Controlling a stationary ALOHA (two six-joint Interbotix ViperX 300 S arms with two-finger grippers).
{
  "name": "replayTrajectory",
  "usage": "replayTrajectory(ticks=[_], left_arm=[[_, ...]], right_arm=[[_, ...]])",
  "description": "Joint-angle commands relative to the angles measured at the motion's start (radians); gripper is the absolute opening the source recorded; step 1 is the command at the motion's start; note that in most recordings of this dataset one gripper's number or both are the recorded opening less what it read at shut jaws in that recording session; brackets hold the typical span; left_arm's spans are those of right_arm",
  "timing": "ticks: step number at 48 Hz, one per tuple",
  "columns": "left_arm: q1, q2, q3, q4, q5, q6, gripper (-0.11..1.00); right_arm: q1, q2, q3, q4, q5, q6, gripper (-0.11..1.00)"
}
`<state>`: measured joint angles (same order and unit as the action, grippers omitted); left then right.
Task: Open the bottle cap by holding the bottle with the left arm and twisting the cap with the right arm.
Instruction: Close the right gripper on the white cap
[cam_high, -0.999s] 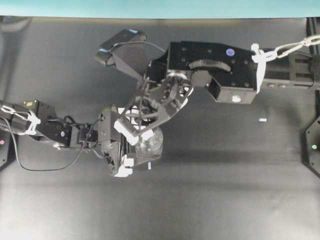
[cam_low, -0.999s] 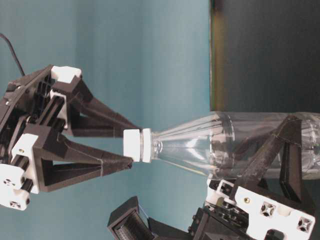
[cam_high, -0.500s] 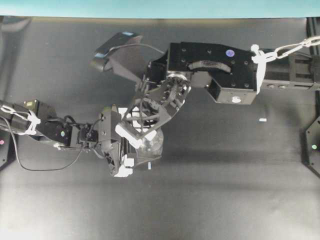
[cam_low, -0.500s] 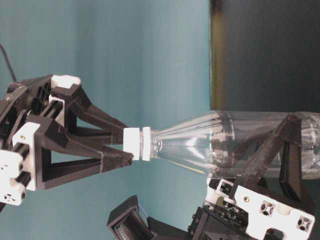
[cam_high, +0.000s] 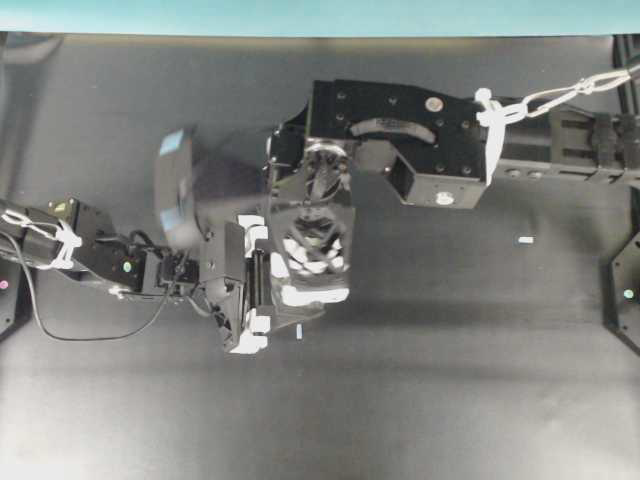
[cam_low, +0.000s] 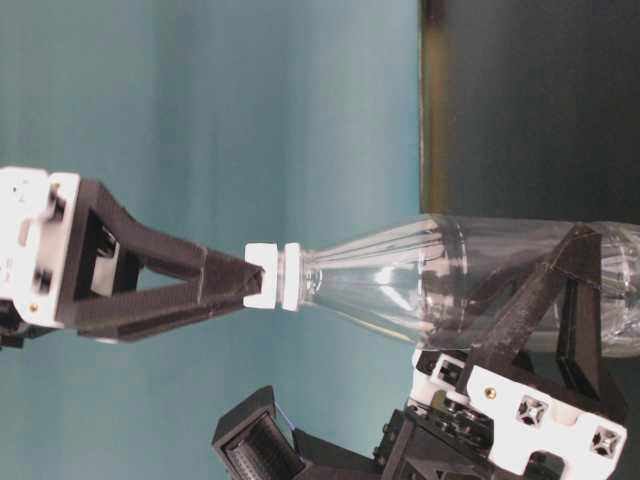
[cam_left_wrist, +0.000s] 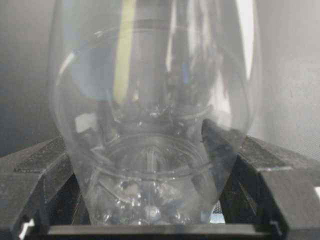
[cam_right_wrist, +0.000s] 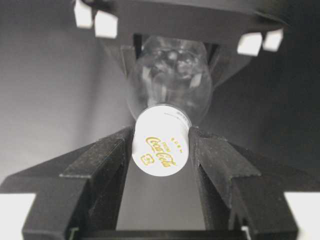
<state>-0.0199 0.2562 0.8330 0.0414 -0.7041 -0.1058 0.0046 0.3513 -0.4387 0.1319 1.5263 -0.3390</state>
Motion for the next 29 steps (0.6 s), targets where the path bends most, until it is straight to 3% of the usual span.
replayTrajectory(ticks=[1,11,29], left_arm=[[-0.006,0.003,0.005,0.005,0.006,-0.002,0.78],[-0.006,0.005,0.006,0.005,0.008,-0.002,0.78],[-0.005,0.005,-0.002,0.005,0.021,-0.003,0.78]], right_arm=[[0.020,-0.005,-0.014,-0.015,0.011,-0.078,0.38],[0.023,-0.006,-0.011,-0.026,-0.009,-0.078,0.37],[0.023,-0.025,-0.011,-0.026,-0.046,0.000,0.38]])
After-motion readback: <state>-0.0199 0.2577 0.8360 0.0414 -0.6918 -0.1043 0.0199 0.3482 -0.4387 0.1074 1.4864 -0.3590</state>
